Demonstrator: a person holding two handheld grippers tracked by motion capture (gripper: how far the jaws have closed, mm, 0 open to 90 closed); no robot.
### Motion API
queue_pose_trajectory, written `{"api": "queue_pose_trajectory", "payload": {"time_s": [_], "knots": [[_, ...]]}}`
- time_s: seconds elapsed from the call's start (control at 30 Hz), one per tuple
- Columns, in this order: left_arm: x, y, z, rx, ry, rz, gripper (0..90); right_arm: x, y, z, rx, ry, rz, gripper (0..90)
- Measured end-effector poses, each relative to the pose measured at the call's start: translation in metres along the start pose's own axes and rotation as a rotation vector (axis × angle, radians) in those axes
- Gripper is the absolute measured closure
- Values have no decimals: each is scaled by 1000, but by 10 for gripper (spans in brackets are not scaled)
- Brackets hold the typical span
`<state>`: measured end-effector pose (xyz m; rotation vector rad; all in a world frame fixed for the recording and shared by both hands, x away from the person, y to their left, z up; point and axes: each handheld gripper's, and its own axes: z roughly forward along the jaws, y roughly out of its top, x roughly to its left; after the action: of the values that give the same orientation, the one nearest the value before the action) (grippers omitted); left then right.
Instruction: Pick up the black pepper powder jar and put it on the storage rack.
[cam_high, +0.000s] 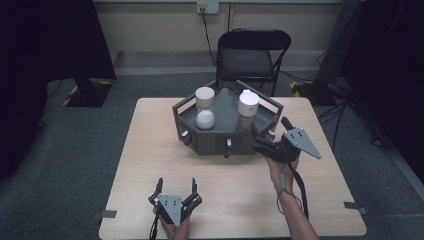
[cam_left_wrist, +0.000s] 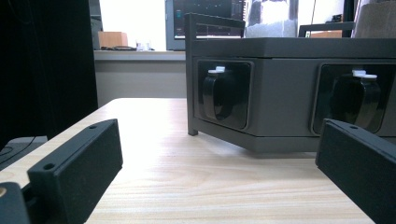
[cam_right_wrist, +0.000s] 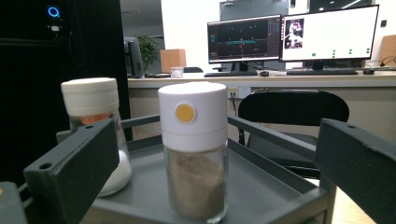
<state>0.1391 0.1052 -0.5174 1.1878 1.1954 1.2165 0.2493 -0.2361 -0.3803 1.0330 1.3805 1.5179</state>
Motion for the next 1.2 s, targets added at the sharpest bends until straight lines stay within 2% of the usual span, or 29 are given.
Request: {"api": "queue_pose_trajectory", "payload": {"time_s": [0.17, 0.47, 0.7, 1.0, 1.2], "knots": [[0, 0, 0, 0, 0, 0, 0, 1, -10, -18, -18, 7, 9, 0], [0, 0, 0, 0, 0, 0, 0, 1, -19, -51, -37, -23, -31, 0], [0, 0, 0, -1, 1, 0, 0, -2, -31, -73, -42, -29, -20, 0], [0, 0, 0, -1, 2, -1, 0, 4, -69, -103, -32, -72, -13, 0], [0, 0, 0, -1, 2, 0, 0, 5, -93, -112, -26, -126, -47, 0]]}}
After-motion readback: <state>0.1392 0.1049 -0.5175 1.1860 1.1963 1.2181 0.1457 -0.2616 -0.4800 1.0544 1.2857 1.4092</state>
